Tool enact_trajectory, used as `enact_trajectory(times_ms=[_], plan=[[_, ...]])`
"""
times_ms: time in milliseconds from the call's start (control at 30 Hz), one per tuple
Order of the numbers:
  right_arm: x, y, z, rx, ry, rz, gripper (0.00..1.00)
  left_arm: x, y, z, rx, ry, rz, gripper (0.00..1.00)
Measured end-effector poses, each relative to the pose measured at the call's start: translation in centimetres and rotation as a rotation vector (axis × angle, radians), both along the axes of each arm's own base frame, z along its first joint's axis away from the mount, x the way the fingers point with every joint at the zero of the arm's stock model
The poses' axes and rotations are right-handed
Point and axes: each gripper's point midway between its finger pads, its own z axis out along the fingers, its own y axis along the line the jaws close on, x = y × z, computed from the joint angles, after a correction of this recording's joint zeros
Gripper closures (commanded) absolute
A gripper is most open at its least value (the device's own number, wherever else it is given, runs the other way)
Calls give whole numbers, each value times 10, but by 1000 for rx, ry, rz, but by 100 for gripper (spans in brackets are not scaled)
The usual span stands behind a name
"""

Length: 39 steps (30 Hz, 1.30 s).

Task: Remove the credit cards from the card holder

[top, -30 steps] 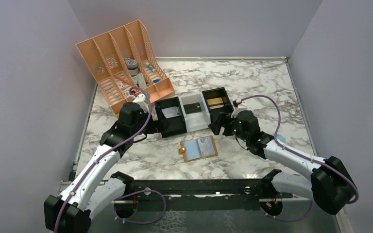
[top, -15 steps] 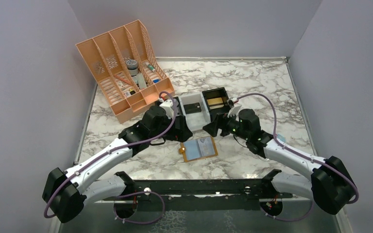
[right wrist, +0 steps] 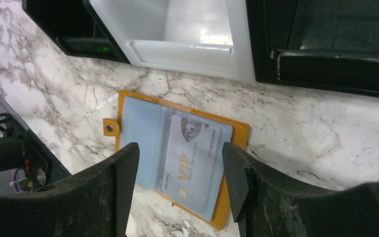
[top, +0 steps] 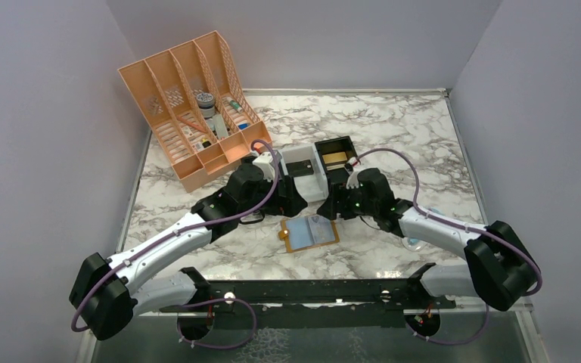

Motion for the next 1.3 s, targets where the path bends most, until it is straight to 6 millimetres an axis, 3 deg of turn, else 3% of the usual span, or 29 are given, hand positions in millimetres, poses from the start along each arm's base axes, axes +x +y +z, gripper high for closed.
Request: enact_trajectory(times_ms=[267, 533, 800, 1067, 1300], plan=[[3, -2, -7, -43, 63, -29, 39, 3, 2, -3, 6, -3, 18, 10], [-1, -4, -14, -40, 98, -52, 48, 2, 3, -14, 23, 19, 22, 14], [-17, -8, -46, -57, 204, -59, 56, -2, 0, -39, 45, 80, 13, 20], [-24, -11, -49, 24, 209, -112, 62, -14, -28, -63, 24, 140, -64, 40], [-29, -17, -47, 27, 227, -151, 62, -29, -56, -87, 20, 196, -109, 47]])
